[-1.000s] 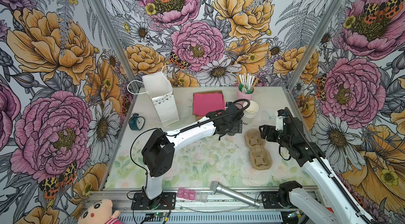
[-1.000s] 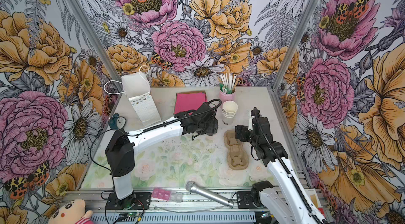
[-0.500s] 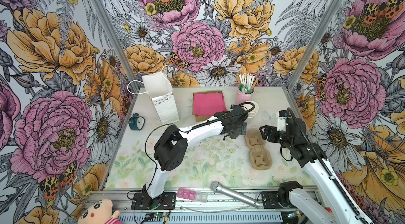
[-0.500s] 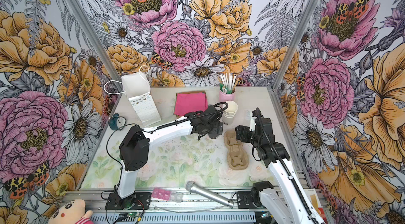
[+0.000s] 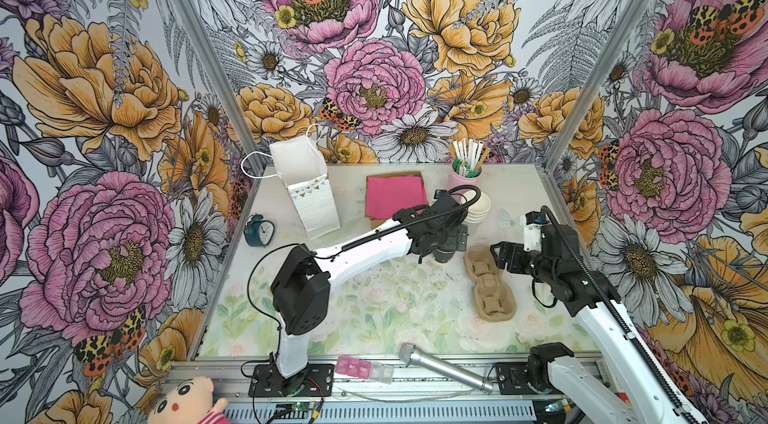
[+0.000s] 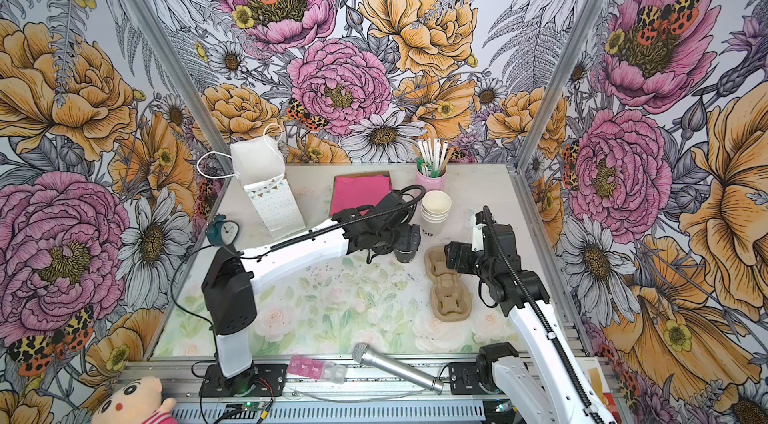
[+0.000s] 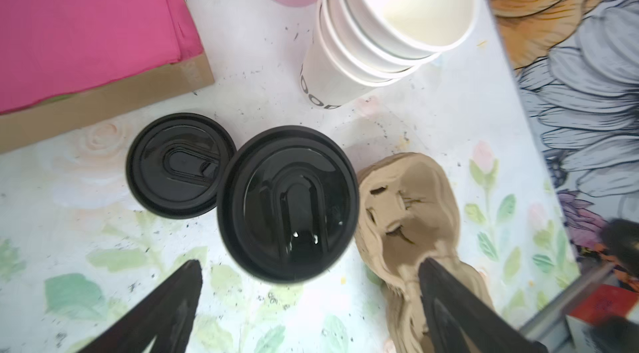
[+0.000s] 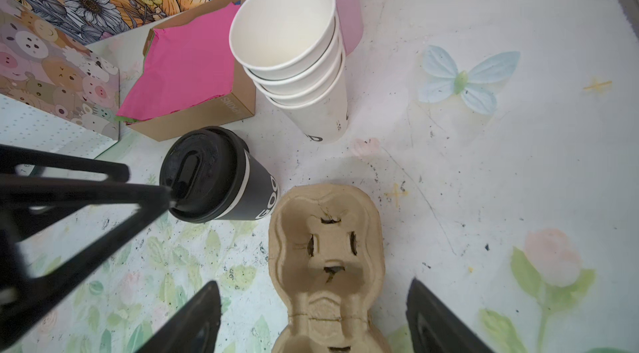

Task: Pack a coffee takeout order
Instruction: Place the coffee cup at the center of the table, then pick up the cup tray from the cup tray.

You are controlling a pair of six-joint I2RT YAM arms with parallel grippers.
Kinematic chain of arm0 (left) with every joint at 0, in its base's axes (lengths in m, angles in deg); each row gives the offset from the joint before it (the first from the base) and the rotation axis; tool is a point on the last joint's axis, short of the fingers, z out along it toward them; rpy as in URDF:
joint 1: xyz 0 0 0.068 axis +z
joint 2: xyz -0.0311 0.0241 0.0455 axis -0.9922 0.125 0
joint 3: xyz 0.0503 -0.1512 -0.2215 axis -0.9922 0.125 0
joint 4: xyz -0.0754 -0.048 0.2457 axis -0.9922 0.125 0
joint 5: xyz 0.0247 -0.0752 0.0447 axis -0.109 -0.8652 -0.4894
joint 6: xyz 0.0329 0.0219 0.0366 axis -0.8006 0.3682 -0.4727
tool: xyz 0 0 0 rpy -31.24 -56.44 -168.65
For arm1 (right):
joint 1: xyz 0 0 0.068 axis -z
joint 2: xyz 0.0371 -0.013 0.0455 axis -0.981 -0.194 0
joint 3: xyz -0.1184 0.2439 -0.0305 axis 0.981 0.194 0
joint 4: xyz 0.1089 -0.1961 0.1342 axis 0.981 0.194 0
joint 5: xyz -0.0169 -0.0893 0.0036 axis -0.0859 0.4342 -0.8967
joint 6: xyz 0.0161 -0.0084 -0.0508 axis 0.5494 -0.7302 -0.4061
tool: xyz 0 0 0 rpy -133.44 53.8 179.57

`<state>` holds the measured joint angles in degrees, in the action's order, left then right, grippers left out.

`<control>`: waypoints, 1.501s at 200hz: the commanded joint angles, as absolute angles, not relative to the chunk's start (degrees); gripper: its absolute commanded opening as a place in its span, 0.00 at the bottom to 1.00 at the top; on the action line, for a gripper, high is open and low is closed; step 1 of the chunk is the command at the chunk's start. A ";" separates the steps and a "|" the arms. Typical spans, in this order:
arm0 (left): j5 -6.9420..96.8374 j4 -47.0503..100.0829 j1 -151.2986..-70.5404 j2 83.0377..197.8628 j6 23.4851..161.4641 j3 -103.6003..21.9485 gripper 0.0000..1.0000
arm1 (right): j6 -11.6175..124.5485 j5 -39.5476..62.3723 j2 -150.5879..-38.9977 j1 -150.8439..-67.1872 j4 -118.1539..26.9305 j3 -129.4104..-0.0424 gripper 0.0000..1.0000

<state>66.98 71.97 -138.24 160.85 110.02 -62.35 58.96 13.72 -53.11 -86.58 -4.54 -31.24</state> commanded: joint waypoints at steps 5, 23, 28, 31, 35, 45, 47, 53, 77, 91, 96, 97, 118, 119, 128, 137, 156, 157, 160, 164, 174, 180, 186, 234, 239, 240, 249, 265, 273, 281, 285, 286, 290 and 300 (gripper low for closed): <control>73.06 74.27 -138.71 147.15 108.00 -57.95 0.99 | 57.94 11.83 -52.04 -86.19 -0.24 -33.85 0.84; 74.75 75.91 -136.96 139.01 108.05 -52.38 0.99 | 58.61 11.91 -52.31 -86.76 1.61 -33.59 0.81; 74.51 76.40 -136.01 137.03 108.24 -50.59 0.99 | 58.74 12.32 -52.41 -87.06 2.02 -33.46 0.80; 74.26 76.55 -135.28 135.51 108.40 -49.44 0.99 | 58.91 12.74 -52.54 -87.23 2.27 -33.42 0.80; 74.04 76.82 -134.35 133.79 108.54 -48.05 0.99 | 59.09 13.20 -52.70 -87.66 2.55 -33.41 0.79; 73.64 76.94 -131.72 129.51 108.57 -44.09 0.99 | 59.55 14.79 -53.54 -89.04 2.95 -33.63 0.77; 73.57 76.93 -131.17 128.58 108.54 -43.24 0.99 | 59.62 15.08 -53.78 -89.32 2.97 -33.62 0.77; 73.25 76.94 -129.42 126.06 108.56 -41.05 0.99 | 59.95 15.90 -54.64 -90.21 3.11 -33.72 0.76; 69.85 76.93 -122.27 117.13 108.05 -32.92 0.99 | 62.15 17.48 -59.09 -93.65 3.50 -33.63 0.70; 67.04 76.91 -118.96 113.17 106.88 -29.04 0.99 | 62.94 18.97 -61.72 -95.34 3.72 -33.26 0.65; 66.46 76.93 -117.96 112.07 106.45 -28.07 0.99 | 63.07 19.49 -62.55 -95.81 3.89 -33.32 0.63; 66.43 76.93 -117.79 111.84 106.41 -27.78 0.99 | 63.12 19.60 -62.71 -95.97 3.92 -33.32 0.63; 63.46 76.85 -113.89 108.23 105.90 -23.55 0.99 | 63.10 21.03 -65.39 -96.81 4.43 -33.59 0.58; 63.35 76.84 -113.74 108.11 105.92 -23.37 0.99 | 63.13 21.12 -65.49 -96.78 4.45 -33.63 0.57; 62.18 76.83 -112.57 107.24 105.76 -22.01 0.99 | 62.99 21.30 -66.62 -96.97 4.71 -33.72 0.56; 61.14 76.84 -111.73 106.55 105.55 -20.88 0.99 | 62.92 21.39 -67.53 -97.26 4.84 -33.82 0.55; 60.26 76.68 -110.87 105.59 105.37 -18.88 0.99 | 62.65 22.39 -69.28 -97.93 4.87 -34.00 0.52; 60.26 76.67 -110.91 105.56 105.39 -18.79 0.99 | 62.64 22.46 -69.33 -97.95 4.84 -34.01 0.52; 60.13 76.60 -110.78 105.47 105.40 -18.59 0.99 | 62.56 22.64 -69.69 -97.97 4.88 -34.15 0.52; 60.04 76.62 -110.62 105.37 105.31 -18.36 0.99 | 62.38 23.03 -70.13 -98.10 4.88 -34.28 0.52; 59.58 76.31 -110.23 105.20 105.20 -17.64 0.99 | 61.88 23.86 -71.39 -98.41 4.82 -34.85 0.50; 59.25 76.10 -110.07 105.12 105.18 -17.28 0.99 | 61.76 24.13 -71.90 -98.50 4.82 -35.14 0.49; 59.02 75.87 -109.93 105.03 105.06 -16.98 0.99 | 61.57 24.23 -72.59 -98.60 4.82 -35.42 0.48; 58.32 75.52 -108.87 104.01 104.92 -15.99 0.99 | 61.29 24.88 -76.70 -99.92 4.90 -36.50 0.46; 58.23 75.47 -108.76 103.88 104.96 -15.96 0.99 | 61.32 24.90 -77.02 -99.98 4.88 -36.51 0.46; 58.23 75.46 -108.71 103.83 104.96 -15.92 0.99 | 61.36 24.91 -77.11 -100.03 4.85 -36.54 0.46; 58.06 75.52 -108.50 103.53 104.96 -15.75 0.99 | 61.37 24.74 -77.81 -100.29 4.84 -36.66 0.46; 57.87 75.52 -108.10 103.10 104.96 -15.37 0.99 | 61.47 24.63 -78.85 -100.80 4.90 -36.73 0.46; 57.62 75.49 -107.82 102.99 105.05 -15.21 0.99 | 61.63 24.96 -79.37 -100.87 5.00 -36.68 0.46; 57.41 75.50 -107.72 102.90 105.01 -15.05 0.99 | 61.91 25.42 -79.84 -100.87 5.15 -36.70 0.46; 57.30 75.52 -107.70 102.82 105.05 -14.97 0.99 | 62.12 25.67 -80.00 -100.92 5.21 -36.70 0.46; 57.32 75.52 -107.69 102.81 105.05 -14.94 0.99 | 62.16 25.77 -80.01 -100.94 5.28 -36.76 0.46; 57.27 75.49 -107.62 102.73 105.13 -14.89 0.99 | 62.28 26.12 -80.20 -100.89 5.26 -36.82 0.46; 57.26 75.53 -107.57 102.49 105.16 -14.74 0.99 | 62.51 26.83 -80.52 -100.87 5.35 -36.93 0.46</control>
<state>58.81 76.70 -108.19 103.46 106.15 -15.82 61.98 24.30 -79.60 -100.62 4.86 -35.13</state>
